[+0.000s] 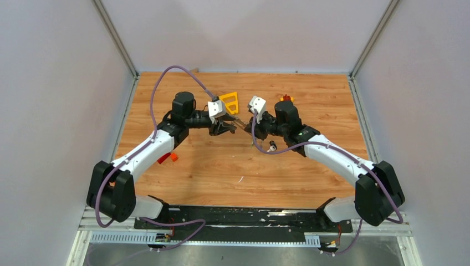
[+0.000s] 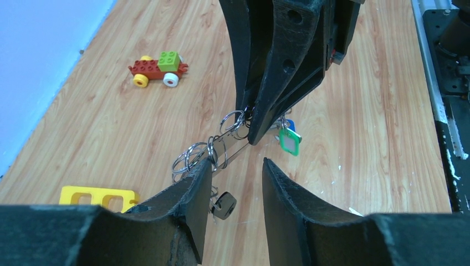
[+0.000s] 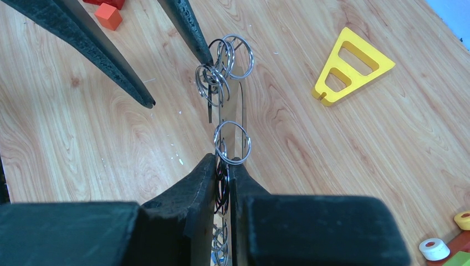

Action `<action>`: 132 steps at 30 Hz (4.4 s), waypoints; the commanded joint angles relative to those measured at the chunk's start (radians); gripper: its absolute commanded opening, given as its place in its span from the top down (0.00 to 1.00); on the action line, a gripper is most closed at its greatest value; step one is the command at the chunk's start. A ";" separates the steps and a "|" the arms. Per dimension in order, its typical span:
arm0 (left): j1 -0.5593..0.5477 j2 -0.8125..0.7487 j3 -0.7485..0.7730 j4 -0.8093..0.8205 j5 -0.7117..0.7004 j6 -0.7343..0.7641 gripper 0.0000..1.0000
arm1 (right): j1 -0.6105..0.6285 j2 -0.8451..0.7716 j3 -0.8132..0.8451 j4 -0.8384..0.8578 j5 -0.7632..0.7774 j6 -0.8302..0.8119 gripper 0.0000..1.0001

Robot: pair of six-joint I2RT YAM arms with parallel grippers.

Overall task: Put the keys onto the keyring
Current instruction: Adjust the keyring.

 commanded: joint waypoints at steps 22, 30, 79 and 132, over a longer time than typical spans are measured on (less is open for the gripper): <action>0.006 0.071 0.058 0.107 -0.018 -0.152 0.74 | -0.002 -0.032 0.049 0.055 -0.022 0.012 1.00; 0.005 0.094 0.068 0.116 -0.013 -0.180 0.81 | -0.002 -0.034 0.048 0.055 -0.020 0.012 1.00; 0.001 0.072 0.212 -0.319 0.087 0.051 1.00 | -0.088 -0.108 0.036 0.060 -0.407 -0.020 0.62; -0.096 -0.020 0.159 -0.420 0.129 0.203 1.00 | -0.076 -0.037 0.085 -0.092 -0.643 -0.151 0.85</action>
